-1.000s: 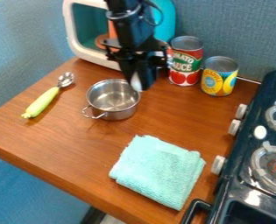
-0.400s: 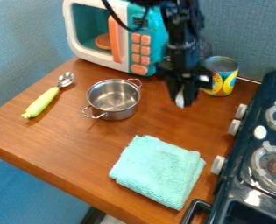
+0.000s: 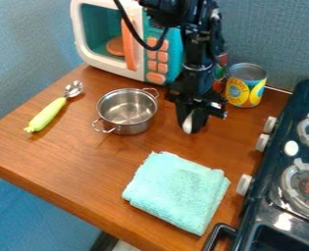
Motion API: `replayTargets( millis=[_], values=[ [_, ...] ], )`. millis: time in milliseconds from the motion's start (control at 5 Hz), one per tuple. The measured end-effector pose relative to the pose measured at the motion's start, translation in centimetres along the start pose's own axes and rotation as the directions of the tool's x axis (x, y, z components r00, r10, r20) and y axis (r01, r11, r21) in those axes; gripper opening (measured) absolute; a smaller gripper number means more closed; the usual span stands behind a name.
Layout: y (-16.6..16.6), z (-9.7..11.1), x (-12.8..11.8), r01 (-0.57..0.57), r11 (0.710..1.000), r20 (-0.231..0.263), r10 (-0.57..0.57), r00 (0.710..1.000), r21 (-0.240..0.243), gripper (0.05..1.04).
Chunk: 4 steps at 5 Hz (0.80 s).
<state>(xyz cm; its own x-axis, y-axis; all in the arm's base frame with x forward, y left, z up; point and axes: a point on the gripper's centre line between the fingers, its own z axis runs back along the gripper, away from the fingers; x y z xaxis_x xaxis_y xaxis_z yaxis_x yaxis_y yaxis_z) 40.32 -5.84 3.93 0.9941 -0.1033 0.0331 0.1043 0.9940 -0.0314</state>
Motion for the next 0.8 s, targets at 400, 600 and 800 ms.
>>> replayTargets(
  millis=[400, 600, 800],
  values=[
    [0.01, -2.31, -0.86, -0.010, 1.000, -0.014, 0.010, 1.000, -0.005, 0.671],
    [-0.35, -2.33, -0.26, -0.015, 0.998, -0.038, 0.013, 0.999, -0.053, 0.917],
    [-0.11, -2.07, 0.05, -0.019, 0.994, -0.023, 0.016, 1.000, -0.104, 0.977]
  ],
)
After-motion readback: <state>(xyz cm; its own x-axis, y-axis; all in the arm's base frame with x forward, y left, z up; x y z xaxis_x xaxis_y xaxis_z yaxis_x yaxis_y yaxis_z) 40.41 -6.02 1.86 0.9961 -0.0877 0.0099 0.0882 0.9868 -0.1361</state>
